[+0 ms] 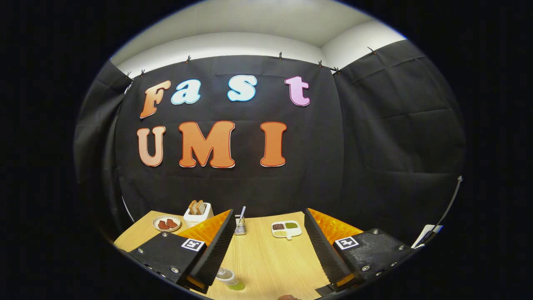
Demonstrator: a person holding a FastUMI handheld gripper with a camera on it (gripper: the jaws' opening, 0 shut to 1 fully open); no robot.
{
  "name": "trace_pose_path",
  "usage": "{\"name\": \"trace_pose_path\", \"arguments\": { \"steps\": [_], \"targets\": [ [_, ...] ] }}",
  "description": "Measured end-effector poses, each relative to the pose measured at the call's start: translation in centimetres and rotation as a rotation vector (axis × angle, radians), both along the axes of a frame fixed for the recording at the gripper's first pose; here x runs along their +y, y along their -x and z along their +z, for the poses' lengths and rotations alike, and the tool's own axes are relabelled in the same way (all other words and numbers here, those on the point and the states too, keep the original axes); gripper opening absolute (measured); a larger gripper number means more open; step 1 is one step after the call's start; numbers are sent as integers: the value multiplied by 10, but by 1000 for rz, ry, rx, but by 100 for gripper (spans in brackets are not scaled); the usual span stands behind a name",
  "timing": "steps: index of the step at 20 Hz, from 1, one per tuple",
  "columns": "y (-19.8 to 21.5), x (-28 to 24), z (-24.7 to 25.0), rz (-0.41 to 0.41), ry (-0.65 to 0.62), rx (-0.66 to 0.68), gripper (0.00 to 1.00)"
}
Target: Take the bottle from table, then pour the juice into the cup, finally place the bottle on the coaster
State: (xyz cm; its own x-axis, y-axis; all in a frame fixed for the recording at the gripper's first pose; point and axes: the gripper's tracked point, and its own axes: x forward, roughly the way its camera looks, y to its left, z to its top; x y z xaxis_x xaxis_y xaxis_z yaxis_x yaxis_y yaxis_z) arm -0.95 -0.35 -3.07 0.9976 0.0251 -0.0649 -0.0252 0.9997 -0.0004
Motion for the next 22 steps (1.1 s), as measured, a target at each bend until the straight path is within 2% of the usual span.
{"name": "trace_pose_path", "arguments": {
  "steps": [12, 22],
  "targets": [
    [3, 2, -15, 8, -6, 14, 98],
    [23, 66, -85, 154, 68, 121, 98]
  ]
}}
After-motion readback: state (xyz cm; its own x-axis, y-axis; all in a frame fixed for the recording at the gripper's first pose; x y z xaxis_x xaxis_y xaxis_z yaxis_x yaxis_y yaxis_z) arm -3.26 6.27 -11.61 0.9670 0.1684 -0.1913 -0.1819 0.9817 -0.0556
